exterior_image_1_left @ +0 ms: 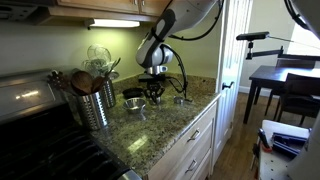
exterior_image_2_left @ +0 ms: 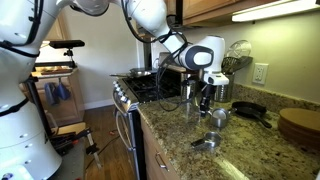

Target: Unstack the metal pots

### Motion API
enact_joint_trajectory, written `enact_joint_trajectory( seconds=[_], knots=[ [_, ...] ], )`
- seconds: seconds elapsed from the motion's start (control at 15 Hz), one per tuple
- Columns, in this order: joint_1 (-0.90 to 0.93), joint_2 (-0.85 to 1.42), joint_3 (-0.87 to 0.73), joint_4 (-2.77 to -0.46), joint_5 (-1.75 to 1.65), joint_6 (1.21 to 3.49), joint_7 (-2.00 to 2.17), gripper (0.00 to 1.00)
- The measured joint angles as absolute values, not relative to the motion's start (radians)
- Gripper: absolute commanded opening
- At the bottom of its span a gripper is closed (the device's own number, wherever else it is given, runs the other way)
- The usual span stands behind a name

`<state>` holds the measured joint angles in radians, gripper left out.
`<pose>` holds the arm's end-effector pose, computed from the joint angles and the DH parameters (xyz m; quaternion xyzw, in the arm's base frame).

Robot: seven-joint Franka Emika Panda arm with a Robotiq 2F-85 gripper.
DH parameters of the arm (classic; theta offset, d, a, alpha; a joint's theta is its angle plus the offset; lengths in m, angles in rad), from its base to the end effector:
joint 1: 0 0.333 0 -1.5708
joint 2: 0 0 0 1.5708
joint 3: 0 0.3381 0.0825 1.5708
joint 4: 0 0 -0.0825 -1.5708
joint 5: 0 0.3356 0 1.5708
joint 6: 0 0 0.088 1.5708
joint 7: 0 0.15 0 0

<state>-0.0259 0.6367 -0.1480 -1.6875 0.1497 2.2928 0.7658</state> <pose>0.6458 -0.0947 0.2372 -0.8745 0.4848 0.0139 0.0078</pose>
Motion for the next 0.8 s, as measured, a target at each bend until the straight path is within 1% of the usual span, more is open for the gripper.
enact_joint_trajectory(
  seconds=[0.8],
  knots=[
    [-0.026, 0.627, -0.154, -1.687, 0.146, 2.293, 0.766, 0.07]
  ],
)
